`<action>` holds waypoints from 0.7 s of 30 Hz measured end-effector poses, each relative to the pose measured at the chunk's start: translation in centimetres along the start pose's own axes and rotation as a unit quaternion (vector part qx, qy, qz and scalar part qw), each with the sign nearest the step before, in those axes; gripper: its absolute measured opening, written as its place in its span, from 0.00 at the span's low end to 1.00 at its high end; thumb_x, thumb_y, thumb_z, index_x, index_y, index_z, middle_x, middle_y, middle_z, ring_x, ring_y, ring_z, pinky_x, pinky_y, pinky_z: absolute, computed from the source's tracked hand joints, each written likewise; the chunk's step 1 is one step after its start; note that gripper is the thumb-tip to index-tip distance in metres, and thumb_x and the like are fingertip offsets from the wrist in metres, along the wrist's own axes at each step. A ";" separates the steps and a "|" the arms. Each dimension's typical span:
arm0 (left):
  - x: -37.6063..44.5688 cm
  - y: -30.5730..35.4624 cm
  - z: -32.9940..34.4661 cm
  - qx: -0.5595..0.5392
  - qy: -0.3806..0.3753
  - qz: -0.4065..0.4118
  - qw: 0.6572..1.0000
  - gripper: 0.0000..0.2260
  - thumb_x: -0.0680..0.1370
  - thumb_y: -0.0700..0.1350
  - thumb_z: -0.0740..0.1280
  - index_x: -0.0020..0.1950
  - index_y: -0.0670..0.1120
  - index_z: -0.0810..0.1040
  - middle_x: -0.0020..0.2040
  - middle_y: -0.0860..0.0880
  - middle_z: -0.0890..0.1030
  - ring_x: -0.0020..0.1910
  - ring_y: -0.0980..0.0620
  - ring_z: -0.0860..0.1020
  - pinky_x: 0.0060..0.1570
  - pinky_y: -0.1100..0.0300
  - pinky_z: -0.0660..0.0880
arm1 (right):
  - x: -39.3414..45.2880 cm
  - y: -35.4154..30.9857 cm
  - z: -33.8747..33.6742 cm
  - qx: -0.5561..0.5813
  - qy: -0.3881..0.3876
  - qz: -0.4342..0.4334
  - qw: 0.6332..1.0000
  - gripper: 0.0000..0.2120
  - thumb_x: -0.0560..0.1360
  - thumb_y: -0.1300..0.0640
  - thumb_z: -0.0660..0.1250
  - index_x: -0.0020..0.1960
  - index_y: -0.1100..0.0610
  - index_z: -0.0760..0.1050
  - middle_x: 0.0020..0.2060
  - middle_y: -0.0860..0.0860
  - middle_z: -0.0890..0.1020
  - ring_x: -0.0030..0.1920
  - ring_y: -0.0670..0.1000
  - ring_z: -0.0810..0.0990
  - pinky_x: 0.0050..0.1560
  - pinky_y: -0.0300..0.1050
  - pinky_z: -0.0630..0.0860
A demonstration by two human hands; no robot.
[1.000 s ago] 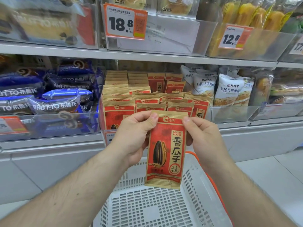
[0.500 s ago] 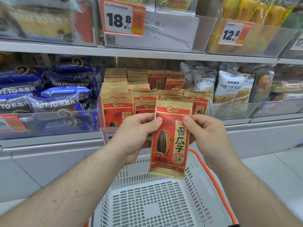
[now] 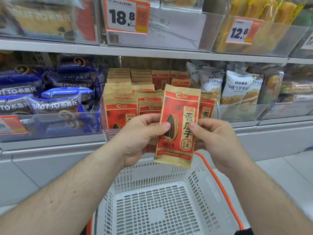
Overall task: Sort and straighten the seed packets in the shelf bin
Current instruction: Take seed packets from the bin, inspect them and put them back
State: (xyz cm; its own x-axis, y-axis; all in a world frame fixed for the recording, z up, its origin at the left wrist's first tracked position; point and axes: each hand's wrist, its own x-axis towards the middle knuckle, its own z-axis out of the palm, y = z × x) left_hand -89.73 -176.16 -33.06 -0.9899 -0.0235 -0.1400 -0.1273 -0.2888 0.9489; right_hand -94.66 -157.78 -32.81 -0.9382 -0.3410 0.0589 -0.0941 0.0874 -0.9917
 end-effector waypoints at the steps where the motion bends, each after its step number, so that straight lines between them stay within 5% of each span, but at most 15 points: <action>1: 0.0 -0.1 0.0 -0.001 -0.003 0.000 1.000 0.17 0.68 0.45 0.71 0.56 0.45 0.81 0.44 0.46 0.86 0.38 0.50 0.83 0.35 0.56 0.81 | 0.0 -0.1 -0.1 0.014 -0.001 0.003 1.000 0.07 0.77 0.60 0.67 0.47 0.63 0.82 0.37 0.58 0.86 0.34 0.53 0.84 0.31 0.43 0.78; 6: 0.2 -0.2 0.0 -0.037 0.011 0.013 0.999 0.16 0.71 0.43 0.69 0.58 0.43 0.81 0.42 0.46 0.86 0.35 0.52 0.83 0.30 0.60 0.79 | -0.1 -0.1 -1.0 0.058 -0.114 0.061 0.990 0.20 0.69 0.58 0.76 0.59 0.62 0.79 0.46 0.60 0.86 0.38 0.55 0.84 0.32 0.45 0.80; 10: 0.3 -0.2 -0.3 -0.036 0.009 0.012 0.999 0.13 0.74 0.43 0.69 0.57 0.43 0.82 0.46 0.43 0.85 0.37 0.50 0.83 0.32 0.58 0.80 | 0.0 0.3 -1.5 0.075 -0.158 0.073 0.982 0.25 0.66 0.60 0.72 0.63 0.61 0.76 0.51 0.62 0.85 0.44 0.59 0.85 0.34 0.47 0.82; 16: 0.2 -0.1 -0.2 -0.039 0.002 0.013 0.999 0.18 0.69 0.46 0.69 0.58 0.43 0.82 0.43 0.45 0.85 0.33 0.53 0.83 0.30 0.61 0.78 | 0.1 0.6 -1.7 0.079 -0.183 0.061 0.978 0.40 0.55 0.46 0.85 0.62 0.60 0.77 0.53 0.65 0.83 0.46 0.61 0.85 0.36 0.49 0.82; 21: 0.4 -0.6 -0.2 0.029 0.041 0.058 0.997 0.14 0.77 0.39 0.69 0.62 0.46 0.81 0.48 0.48 0.87 0.42 0.53 0.84 0.38 0.59 0.80 | -0.5 -0.1 -1.0 -0.002 -0.141 0.045 0.989 0.24 0.67 0.63 0.78 0.61 0.57 0.76 0.50 0.61 0.85 0.44 0.61 0.85 0.34 0.47 0.83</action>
State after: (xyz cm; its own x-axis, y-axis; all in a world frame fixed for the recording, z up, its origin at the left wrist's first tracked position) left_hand -90.02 -176.21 -33.75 -0.9900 -0.1327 -0.0485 -0.0177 -0.2236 0.9745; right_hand -94.53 -156.66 -32.64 -0.8125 -0.5795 -0.0638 -0.0169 0.1329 -0.9910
